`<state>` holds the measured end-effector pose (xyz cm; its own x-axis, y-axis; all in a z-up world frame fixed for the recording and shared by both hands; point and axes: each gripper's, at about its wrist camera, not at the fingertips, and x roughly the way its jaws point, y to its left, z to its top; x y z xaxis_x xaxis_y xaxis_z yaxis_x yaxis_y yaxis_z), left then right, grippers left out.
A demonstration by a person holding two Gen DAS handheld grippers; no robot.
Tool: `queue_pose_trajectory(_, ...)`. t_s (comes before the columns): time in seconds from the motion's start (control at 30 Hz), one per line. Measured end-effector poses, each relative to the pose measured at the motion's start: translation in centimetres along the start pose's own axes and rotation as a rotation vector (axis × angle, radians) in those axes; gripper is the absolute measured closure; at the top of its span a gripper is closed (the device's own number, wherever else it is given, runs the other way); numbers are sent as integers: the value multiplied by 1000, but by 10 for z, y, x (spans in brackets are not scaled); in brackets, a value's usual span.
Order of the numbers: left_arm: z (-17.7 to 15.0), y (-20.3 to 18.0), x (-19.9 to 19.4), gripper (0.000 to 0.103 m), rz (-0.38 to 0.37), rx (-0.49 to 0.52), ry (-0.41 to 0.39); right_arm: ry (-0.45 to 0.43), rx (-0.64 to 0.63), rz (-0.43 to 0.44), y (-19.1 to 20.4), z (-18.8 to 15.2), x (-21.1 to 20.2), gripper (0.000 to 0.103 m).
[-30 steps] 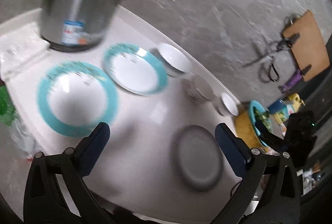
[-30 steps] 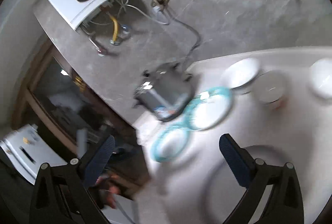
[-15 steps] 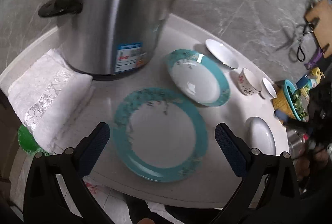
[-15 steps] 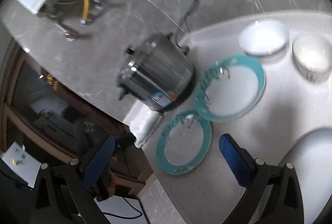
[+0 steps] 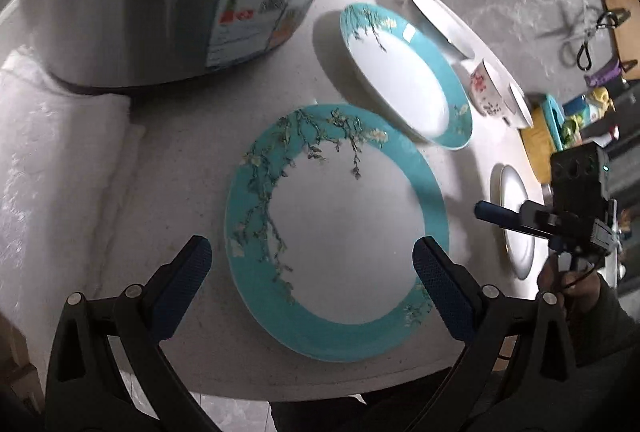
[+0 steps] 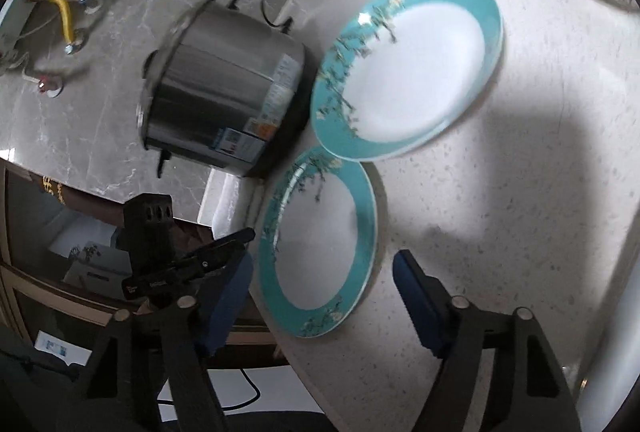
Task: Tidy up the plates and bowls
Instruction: 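Close both grippers on the rim of the flat teal floral plate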
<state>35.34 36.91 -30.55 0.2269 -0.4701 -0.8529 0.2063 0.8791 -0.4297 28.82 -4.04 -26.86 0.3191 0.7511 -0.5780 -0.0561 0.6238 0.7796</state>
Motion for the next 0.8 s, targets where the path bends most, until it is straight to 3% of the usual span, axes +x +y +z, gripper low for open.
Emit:
queue_pose_trajectory(0.23,9,5,19,4,-23,11,57,27,4,9,-9,2,9,40)
queue_pose_trajectory(0.33,11,9,19,13,-48,-5,58,57,24,20,-12,4,18,42)
queue_pose_trajectory(0.4,14,11,20,25,-64,-6,59,77,32,21,-15,5,26,43)
queue_pose_trajectory(0.47,17,10,22,28,-56,6,65,94,31,26,-15,4,32,44)
queue_pose_trajectory(0.57,19,11,22,28,-63,15,77,114,39,40,-15,3,41,54)
queue_pose_trajectory(0.67,21,11,23,28,-65,18,87,110,43,41,-16,3,43,57)
queue_pose_trajectory(0.73,23,16,20,38,-60,11,86,115,54,45,-17,5,43,58)
queue_pose_trajectory(0.8,25,20,21,58,-42,1,87,120,65,47,-19,6,43,58)
